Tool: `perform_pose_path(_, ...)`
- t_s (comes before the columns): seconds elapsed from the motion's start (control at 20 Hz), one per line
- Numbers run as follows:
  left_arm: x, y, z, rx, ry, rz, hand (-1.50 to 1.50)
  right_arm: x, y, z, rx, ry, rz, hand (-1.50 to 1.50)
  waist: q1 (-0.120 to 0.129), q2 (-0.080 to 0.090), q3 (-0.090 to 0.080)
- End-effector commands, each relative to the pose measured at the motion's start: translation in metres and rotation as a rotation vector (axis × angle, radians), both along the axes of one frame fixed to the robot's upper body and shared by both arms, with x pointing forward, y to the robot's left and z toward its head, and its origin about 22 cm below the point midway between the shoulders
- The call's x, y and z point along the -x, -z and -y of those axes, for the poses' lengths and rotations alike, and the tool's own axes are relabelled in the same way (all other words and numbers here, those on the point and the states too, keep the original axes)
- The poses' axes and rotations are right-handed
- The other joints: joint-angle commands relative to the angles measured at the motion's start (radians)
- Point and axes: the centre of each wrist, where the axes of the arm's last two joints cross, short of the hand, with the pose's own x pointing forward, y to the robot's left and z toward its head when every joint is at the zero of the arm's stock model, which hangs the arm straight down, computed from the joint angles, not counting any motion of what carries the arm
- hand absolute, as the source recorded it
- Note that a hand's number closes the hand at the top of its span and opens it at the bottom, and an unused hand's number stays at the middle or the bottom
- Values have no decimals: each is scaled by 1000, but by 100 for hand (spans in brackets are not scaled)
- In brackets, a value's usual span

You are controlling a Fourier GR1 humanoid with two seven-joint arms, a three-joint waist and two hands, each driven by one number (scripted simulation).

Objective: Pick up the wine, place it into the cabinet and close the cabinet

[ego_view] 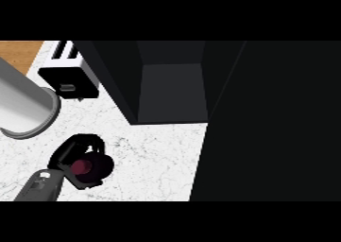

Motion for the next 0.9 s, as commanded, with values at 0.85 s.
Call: perform_pose_path(0.85, 53, -5, 81, 211, -306, 115, 150, 49, -15, 19, -61, 45, 56, -150, 19, -12, 4)
